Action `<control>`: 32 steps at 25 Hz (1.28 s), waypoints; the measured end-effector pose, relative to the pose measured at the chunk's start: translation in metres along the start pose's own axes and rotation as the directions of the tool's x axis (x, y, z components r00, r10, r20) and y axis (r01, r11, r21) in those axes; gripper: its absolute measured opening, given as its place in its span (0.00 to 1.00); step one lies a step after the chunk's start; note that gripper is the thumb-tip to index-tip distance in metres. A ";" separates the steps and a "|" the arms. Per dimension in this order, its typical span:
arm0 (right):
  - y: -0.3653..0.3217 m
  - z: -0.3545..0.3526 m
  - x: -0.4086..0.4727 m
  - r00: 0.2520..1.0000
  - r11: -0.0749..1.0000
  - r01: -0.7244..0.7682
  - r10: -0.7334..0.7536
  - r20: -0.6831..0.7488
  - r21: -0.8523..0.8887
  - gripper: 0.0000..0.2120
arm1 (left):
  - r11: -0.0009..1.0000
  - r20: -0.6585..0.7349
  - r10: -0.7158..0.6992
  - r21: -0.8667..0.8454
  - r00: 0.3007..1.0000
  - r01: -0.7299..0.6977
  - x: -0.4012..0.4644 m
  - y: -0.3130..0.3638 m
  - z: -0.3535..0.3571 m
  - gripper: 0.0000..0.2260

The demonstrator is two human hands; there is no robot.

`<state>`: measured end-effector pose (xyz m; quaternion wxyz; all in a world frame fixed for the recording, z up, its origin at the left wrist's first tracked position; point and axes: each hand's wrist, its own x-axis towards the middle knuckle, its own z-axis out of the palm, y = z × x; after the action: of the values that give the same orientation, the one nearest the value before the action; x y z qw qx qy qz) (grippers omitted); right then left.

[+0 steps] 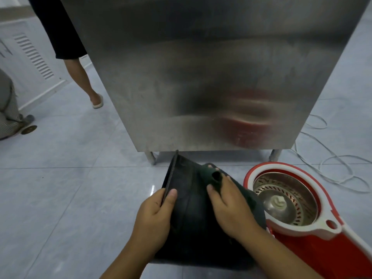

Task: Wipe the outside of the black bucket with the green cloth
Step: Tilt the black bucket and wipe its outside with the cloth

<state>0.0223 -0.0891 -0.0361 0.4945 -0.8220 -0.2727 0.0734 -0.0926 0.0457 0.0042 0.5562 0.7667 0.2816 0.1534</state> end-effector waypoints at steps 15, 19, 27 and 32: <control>-0.005 0.040 -0.044 0.933 0.903 0.359 -0.358 0.047 -0.236 0.18 | 1.000 -0.135 -0.010 -0.008 0.991 0.009 0.012 0.003 0.000 0.13; -0.003 0.018 -0.018 0.987 0.979 0.157 -0.153 0.038 -0.132 0.27 | 1.000 -0.126 0.010 0.017 0.992 -0.008 0.011 0.002 0.000 0.15; 0.041 -0.002 -0.004 0.949 0.961 -0.276 0.276 -0.152 0.018 0.23 | 0.999 -0.147 0.032 0.033 0.989 -0.028 0.008 0.003 -0.003 0.13; 0.028 -0.024 0.005 0.778 0.704 -0.503 0.621 -0.091 0.501 0.20 | 0.984 -0.112 -0.004 -0.176 0.994 -0.015 0.003 0.010 -0.009 0.13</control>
<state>0.0460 -0.1153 -0.0473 0.6543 -0.7304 0.0836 0.1772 -0.0926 0.0526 0.0168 0.6048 0.7054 0.2955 0.2220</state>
